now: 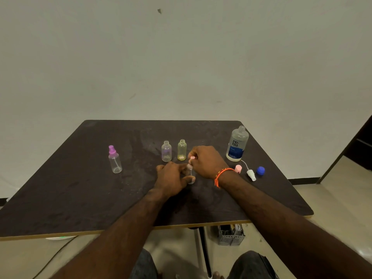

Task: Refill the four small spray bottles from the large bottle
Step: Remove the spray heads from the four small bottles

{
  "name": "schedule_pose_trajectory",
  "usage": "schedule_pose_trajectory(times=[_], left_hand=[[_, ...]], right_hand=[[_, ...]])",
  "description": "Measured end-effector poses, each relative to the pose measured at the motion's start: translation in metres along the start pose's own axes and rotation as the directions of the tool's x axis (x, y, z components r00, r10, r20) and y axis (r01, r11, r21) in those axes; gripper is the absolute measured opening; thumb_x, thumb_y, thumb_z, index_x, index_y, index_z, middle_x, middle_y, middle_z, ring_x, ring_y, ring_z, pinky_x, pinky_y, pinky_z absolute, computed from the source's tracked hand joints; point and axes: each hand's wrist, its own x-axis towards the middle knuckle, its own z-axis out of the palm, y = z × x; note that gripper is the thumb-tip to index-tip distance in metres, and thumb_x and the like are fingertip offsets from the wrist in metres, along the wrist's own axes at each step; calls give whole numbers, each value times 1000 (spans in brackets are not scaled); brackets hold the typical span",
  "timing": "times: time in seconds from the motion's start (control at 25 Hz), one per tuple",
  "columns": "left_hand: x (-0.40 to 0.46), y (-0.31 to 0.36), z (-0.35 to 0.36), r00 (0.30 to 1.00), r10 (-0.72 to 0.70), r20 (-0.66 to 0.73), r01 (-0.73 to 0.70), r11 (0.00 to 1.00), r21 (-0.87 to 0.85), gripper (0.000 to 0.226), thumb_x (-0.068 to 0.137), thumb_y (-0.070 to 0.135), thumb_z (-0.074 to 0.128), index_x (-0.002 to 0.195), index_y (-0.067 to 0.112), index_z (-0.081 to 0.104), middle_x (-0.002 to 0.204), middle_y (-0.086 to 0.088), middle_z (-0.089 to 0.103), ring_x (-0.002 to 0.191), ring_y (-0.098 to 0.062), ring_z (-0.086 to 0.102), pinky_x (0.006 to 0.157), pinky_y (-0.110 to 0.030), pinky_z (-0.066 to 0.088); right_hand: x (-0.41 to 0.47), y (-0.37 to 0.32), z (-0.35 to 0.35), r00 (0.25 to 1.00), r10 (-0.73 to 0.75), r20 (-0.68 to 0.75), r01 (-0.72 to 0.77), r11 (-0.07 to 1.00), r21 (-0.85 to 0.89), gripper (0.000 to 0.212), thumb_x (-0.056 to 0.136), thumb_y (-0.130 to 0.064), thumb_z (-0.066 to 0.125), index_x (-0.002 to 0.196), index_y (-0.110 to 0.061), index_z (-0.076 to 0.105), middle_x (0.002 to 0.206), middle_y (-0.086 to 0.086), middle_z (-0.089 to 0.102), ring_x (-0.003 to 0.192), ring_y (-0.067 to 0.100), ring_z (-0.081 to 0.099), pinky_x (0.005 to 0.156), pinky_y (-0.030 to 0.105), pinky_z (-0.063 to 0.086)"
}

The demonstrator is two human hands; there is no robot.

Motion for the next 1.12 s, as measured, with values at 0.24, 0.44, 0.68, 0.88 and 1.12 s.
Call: schedule_pose_trajectory(times=[0.24, 0.44, 0.68, 0.88, 1.12], left_hand=[[0, -2, 2, 1000, -8, 11, 8, 1000, -11, 28, 84, 60, 68, 96, 35, 72, 82, 20, 70, 92, -2, 64, 91, -43, 35], [-2, 3, -1, 1000, -6, 12, 6, 1000, -11, 18, 90, 54, 71, 98, 39, 67, 83, 19, 68, 94, -4, 62, 90, -40, 31], [-3, 2, 1, 999, -32, -3, 32, 999, -19, 22, 86, 56, 73, 84, 34, 67, 82, 17, 71, 91, -4, 64, 89, -40, 32], [-4, 6, -2, 1000, -20, 8, 20, 1000, 3, 23, 89, 54, 72, 101, 35, 70, 81, 20, 63, 93, -5, 59, 90, -40, 31], [-7, 7, -3, 1000, -15, -1, 15, 1000, 1, 20, 88, 54, 72, 85, 38, 61, 80, 17, 67, 91, -7, 61, 88, -40, 32]], right_hand=[[-4, -5, 4, 1000, -15, 10, 15, 999, 51, 46, 86, -18, 60, 131, -19, 58, 119, 5, 70, 108, 24, 65, 93, 39, 54], [-2, -1, -3, 996, 40, -79, -45, 997, -62, 25, 91, -41, 63, 90, -16, 67, 86, 2, 69, 81, 21, 64, 78, 42, 55], [-2, -9, -6, 997, -35, 66, 40, 997, -73, 33, 88, -12, 63, 120, -18, 70, 114, 5, 72, 105, 24, 66, 92, 36, 53], [-5, -4, -3, 998, 41, -36, -43, 998, -44, 37, 90, -35, 64, 122, -17, 59, 108, 4, 69, 97, 23, 64, 85, 39, 53], [-4, -6, -2, 1000, 24, 17, -23, 998, -67, 18, 90, -18, 62, 104, -12, 72, 107, 8, 71, 96, 24, 64, 88, 41, 54]])
